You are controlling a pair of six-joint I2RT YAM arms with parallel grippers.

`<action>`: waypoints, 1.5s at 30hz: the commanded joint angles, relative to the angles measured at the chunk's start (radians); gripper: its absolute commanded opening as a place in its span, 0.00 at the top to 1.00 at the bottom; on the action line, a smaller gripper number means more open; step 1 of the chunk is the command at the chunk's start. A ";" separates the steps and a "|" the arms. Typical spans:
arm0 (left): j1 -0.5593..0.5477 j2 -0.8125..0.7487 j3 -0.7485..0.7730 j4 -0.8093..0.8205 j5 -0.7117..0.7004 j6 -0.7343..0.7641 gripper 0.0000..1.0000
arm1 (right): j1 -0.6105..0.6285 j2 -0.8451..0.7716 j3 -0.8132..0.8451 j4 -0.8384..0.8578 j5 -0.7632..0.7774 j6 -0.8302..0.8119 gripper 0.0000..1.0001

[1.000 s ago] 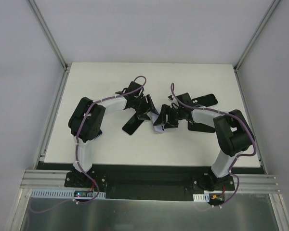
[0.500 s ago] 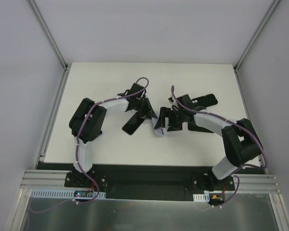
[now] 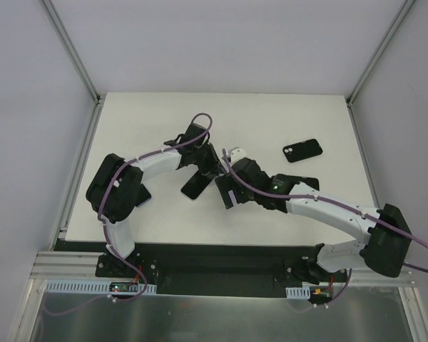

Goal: Take the phone out of the phone case
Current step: Pick up the phone at the center of the board.

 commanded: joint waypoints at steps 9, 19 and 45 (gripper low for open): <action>-0.018 -0.110 -0.006 -0.045 -0.023 -0.056 1.00 | 0.188 0.351 0.262 -0.120 0.435 -0.031 0.00; -0.018 -0.153 -0.041 -0.059 -0.012 -0.065 1.00 | 0.189 0.461 0.328 -0.172 0.559 -0.001 0.82; 0.114 -0.303 -0.029 -0.056 0.068 0.058 0.17 | -0.057 -0.025 -0.066 0.175 0.015 0.111 0.99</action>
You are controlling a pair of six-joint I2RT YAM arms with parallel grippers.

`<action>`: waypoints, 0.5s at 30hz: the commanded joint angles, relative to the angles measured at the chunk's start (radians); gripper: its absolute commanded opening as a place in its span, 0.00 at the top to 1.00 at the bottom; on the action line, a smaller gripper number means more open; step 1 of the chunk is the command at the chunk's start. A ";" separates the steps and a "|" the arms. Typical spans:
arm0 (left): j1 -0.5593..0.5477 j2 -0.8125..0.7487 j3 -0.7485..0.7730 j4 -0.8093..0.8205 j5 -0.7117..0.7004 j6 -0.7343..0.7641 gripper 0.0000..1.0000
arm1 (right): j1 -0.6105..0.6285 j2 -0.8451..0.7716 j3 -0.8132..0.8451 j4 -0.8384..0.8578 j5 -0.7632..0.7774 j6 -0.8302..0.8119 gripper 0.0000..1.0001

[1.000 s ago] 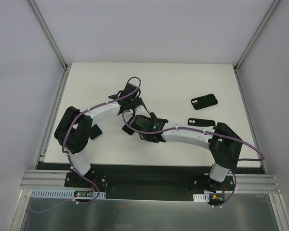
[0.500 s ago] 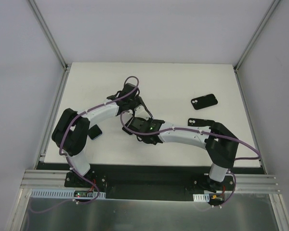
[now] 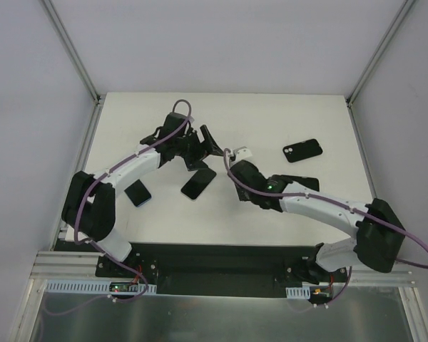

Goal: Take the phone out of the phone case
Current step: Pick up the phone at the center of the board.

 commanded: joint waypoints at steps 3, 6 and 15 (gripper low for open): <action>0.065 -0.131 -0.057 0.022 0.068 0.072 0.18 | -0.245 -0.256 -0.202 0.354 -0.589 0.117 0.99; 0.082 -0.214 -0.175 0.123 0.096 0.067 0.21 | -0.349 -0.293 -0.253 0.460 -0.798 0.155 0.98; 0.096 -0.305 -0.554 0.879 0.350 -0.144 0.24 | -0.515 -0.283 -0.373 1.017 -1.225 0.519 0.98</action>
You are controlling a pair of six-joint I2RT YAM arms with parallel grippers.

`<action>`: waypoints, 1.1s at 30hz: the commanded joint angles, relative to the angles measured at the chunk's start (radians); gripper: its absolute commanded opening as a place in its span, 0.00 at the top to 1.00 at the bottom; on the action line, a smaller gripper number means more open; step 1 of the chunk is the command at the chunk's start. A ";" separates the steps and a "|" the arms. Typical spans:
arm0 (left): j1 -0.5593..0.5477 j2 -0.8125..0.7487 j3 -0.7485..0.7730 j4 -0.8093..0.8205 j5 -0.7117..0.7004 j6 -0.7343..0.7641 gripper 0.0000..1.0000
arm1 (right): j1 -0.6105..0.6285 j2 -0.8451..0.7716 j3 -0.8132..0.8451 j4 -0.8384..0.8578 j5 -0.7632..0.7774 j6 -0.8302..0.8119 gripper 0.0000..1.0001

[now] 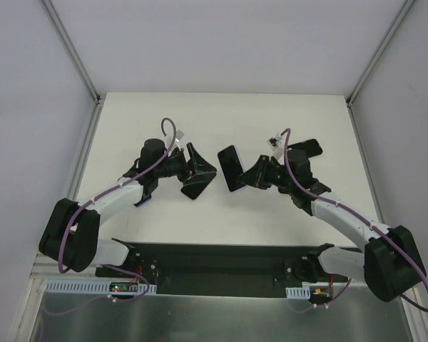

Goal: Take the phone out of the phone case
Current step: Pick up the phone at the center of the board.

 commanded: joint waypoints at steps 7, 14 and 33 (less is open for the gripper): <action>0.010 0.008 -0.241 0.870 0.133 -0.290 0.25 | -0.043 0.172 -0.022 0.921 -0.340 0.542 0.99; 0.010 0.004 -0.267 1.033 0.128 -0.332 0.27 | -0.042 0.259 -0.051 1.088 -0.330 0.659 0.99; 0.007 0.096 -0.163 1.098 0.119 -0.401 0.53 | 0.015 0.335 -0.031 1.167 -0.353 0.721 0.99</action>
